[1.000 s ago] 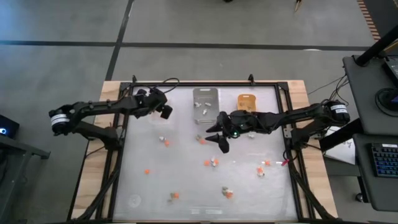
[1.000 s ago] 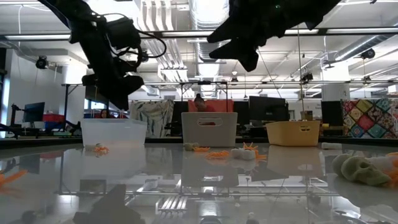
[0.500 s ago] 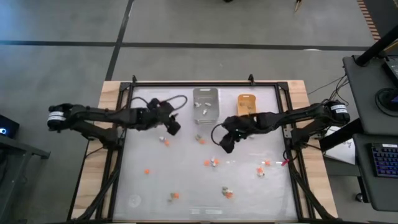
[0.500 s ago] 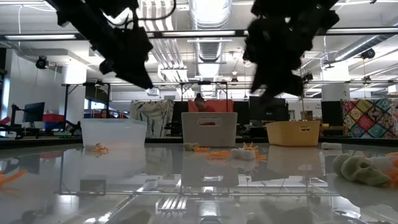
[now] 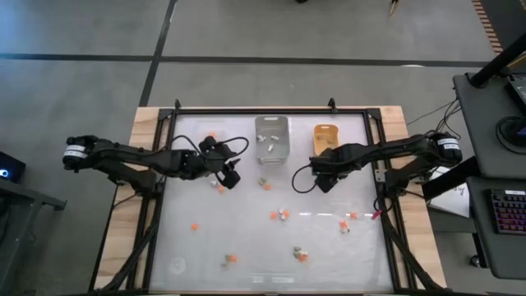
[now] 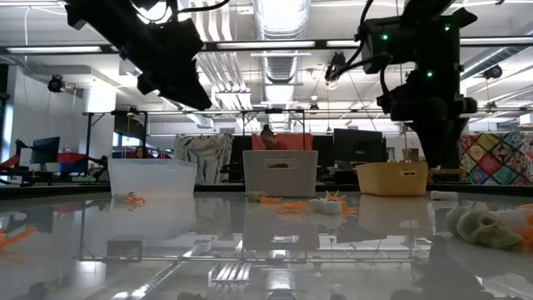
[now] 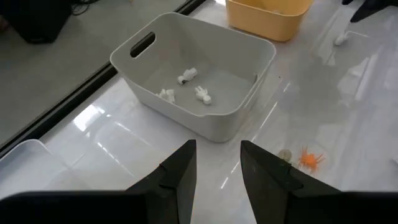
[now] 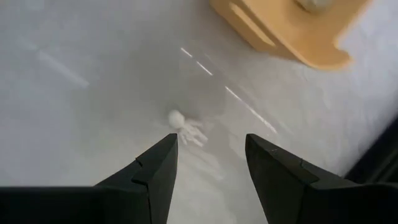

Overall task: Sort Halloween decoration
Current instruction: Put the white skeleton toy into the gray bin

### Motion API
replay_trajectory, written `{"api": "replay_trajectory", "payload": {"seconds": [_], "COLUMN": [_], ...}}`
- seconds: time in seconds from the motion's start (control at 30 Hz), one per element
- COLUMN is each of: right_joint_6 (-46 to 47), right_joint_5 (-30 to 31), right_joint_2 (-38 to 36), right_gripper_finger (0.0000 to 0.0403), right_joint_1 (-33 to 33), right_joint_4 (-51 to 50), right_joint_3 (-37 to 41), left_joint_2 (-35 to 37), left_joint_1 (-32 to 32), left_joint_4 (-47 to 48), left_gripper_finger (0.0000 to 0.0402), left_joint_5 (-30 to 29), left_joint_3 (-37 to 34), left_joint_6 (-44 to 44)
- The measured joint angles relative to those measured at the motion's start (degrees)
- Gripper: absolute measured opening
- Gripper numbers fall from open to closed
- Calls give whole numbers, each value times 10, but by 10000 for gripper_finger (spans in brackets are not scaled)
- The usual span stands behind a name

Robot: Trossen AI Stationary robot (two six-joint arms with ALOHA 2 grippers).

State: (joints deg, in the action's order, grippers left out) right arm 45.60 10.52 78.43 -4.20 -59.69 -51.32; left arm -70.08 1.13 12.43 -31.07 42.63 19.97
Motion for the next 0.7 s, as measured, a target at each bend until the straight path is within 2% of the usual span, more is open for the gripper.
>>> {"api": "replay_trajectory", "payload": {"seconds": [0.2, 0.47, 0.7], "right_joint_6": [-67, -60, -78], "right_joint_5": [-20, -46, -45], "right_joint_2": [0, 6, 61], "right_gripper_finger": [182, 182, 182], "right_joint_1": [0, 0, 0], "right_joint_4": [21, 25, 50], "right_joint_3": [0, 17, 23], "left_joint_2": [0, 0, 0], "left_joint_1": [0, 0, 0], "left_joint_4": [0, 0, -1], "left_gripper_finger": [107, 107, 107], "left_joint_5": [0, 0, -1], "left_joint_3": [0, 0, 0], "left_joint_6": [0, 0, 0]}}
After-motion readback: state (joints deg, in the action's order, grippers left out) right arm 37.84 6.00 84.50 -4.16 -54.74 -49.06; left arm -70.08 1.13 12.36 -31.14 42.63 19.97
